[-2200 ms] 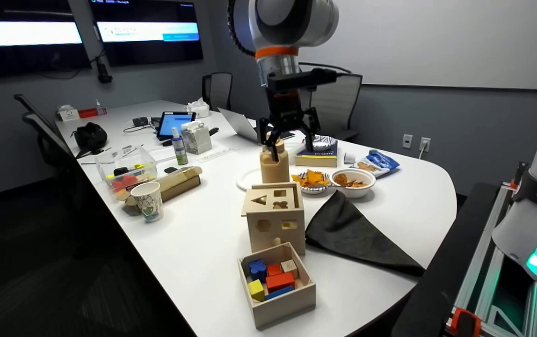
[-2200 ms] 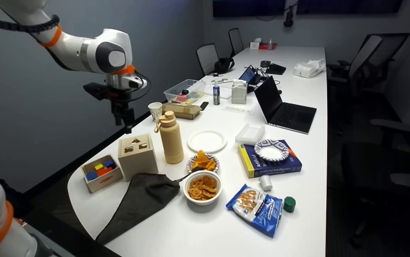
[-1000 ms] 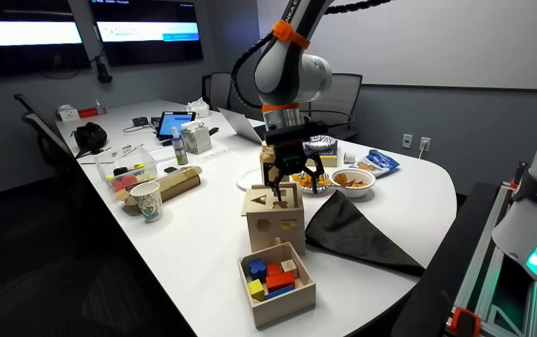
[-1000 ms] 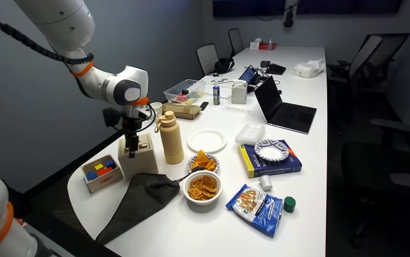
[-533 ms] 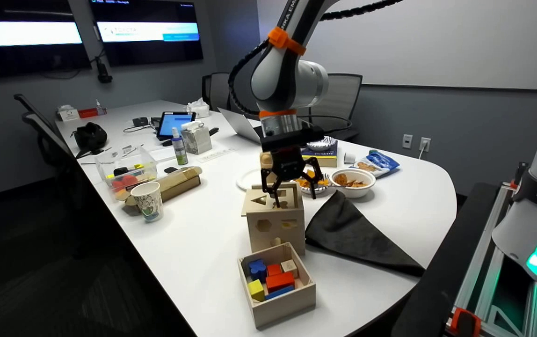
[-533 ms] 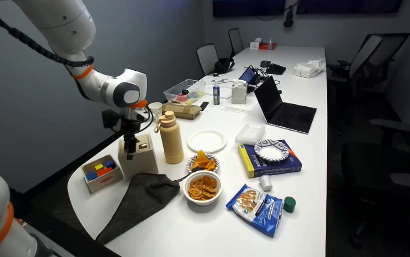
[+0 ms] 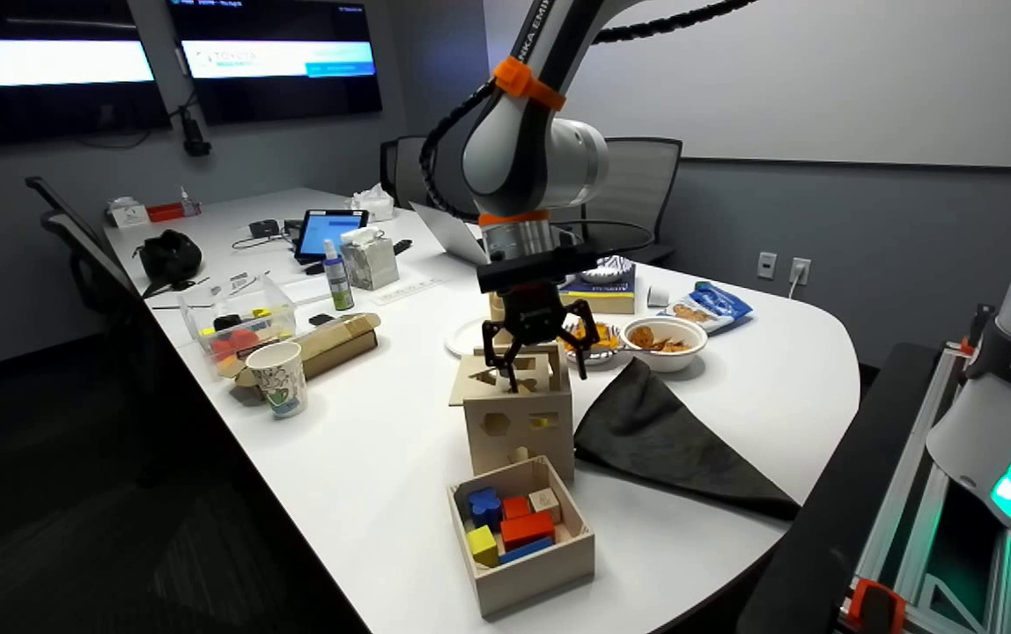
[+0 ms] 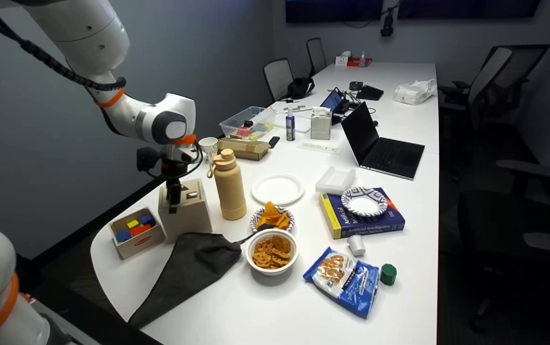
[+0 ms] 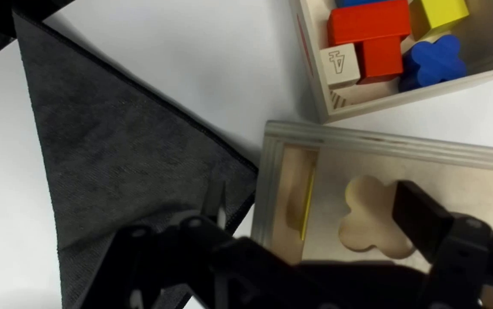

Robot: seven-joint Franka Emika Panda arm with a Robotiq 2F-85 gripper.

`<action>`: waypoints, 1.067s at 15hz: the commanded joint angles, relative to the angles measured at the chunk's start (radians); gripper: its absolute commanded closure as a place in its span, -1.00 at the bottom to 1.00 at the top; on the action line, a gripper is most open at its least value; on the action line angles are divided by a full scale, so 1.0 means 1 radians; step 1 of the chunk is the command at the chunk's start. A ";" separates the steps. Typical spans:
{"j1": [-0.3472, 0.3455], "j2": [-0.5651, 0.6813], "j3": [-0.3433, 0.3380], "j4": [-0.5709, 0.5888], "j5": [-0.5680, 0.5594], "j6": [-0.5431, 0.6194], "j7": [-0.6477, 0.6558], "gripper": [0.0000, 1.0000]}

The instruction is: Slide the top off the wooden box

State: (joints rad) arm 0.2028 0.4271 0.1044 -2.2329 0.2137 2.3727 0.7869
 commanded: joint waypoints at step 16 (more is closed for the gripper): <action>0.037 0.093 -0.026 0.190 -0.026 -0.143 0.028 -1.00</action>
State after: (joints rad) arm 0.2238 0.4903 0.0909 -2.0981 0.2054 2.2691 0.8055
